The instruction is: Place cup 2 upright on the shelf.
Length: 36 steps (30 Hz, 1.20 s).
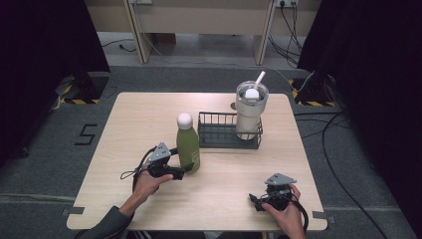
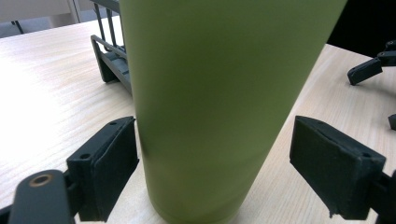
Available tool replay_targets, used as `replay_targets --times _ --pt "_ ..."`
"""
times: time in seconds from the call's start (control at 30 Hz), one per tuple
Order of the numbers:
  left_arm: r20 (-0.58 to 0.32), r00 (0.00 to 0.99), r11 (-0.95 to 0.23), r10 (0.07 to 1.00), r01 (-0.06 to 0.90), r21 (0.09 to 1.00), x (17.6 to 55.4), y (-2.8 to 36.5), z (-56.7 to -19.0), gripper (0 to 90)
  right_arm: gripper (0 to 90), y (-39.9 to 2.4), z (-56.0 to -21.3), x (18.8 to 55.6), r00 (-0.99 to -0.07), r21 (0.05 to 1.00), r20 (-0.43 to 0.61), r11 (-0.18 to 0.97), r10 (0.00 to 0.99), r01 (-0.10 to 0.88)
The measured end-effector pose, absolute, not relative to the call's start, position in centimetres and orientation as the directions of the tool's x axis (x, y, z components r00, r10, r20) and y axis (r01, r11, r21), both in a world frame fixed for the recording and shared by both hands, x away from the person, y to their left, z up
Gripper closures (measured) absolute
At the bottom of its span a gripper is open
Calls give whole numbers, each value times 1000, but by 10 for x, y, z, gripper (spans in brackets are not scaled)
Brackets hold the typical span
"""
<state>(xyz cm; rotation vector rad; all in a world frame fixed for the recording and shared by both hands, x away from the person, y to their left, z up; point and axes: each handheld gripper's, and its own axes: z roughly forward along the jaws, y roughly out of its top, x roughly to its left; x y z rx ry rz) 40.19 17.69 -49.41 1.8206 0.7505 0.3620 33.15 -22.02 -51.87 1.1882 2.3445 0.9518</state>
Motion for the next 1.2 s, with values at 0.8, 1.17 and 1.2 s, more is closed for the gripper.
replay_targets --times 0.8,1.17,1.2 --pt "-88 752 -217 653 297 930 414 163 -498 146 8 -220 -519 332 -592 699 -6 427 806 574" --pt "-100 744 -190 661 295 936 418 160 -500 148 8 -220 -519 332 -592 698 -6 427 806 575" --pt "-100 744 -190 661 294 937 418 160 -500 150 8 -220 -519 332 -592 699 -6 427 806 574"
